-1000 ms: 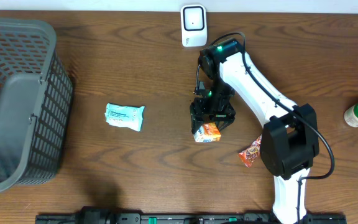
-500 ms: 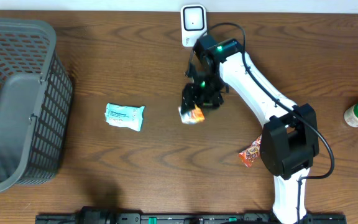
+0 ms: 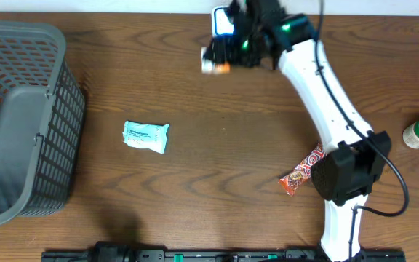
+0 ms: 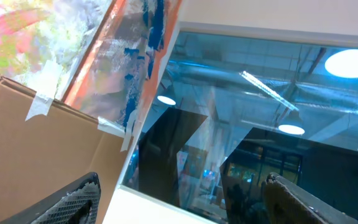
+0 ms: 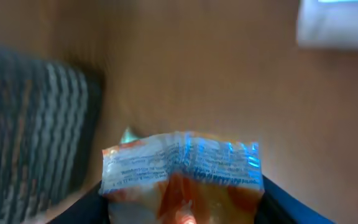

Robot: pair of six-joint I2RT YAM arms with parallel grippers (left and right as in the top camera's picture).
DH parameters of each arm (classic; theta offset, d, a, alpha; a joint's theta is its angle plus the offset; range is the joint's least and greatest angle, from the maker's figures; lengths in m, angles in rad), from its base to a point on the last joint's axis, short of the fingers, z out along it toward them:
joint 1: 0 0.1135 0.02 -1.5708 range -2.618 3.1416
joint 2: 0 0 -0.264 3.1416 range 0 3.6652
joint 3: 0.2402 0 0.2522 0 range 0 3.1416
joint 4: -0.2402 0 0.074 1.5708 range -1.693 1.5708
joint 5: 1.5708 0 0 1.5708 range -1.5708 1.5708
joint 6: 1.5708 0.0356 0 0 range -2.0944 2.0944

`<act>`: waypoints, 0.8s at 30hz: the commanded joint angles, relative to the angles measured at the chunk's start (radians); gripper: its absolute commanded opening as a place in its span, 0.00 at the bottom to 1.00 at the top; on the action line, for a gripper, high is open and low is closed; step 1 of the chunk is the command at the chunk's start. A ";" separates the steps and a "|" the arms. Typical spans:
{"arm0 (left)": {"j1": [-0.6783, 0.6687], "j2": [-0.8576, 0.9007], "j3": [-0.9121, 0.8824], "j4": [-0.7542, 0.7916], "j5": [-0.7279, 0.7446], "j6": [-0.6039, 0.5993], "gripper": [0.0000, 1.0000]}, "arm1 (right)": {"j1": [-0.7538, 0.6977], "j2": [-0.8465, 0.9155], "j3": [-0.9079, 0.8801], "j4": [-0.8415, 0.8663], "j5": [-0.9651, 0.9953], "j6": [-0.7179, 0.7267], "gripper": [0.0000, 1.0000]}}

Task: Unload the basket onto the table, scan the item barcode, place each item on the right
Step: 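Carry the Kleenex pack up to the scanner with the right gripper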

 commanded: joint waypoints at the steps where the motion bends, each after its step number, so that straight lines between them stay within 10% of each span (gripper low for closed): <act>1: 0.003 -0.008 0.009 0.002 -0.006 -0.005 0.84 | -0.013 -0.007 0.053 0.077 0.166 0.006 0.53; 10: 0.003 -0.008 -0.008 0.002 -0.006 -0.005 0.84 | 0.008 0.004 -0.023 0.448 0.703 0.003 0.47; 24: 0.003 -0.008 -0.048 0.010 -0.006 -0.006 0.84 | 0.032 0.279 -0.113 0.970 0.717 -0.007 0.65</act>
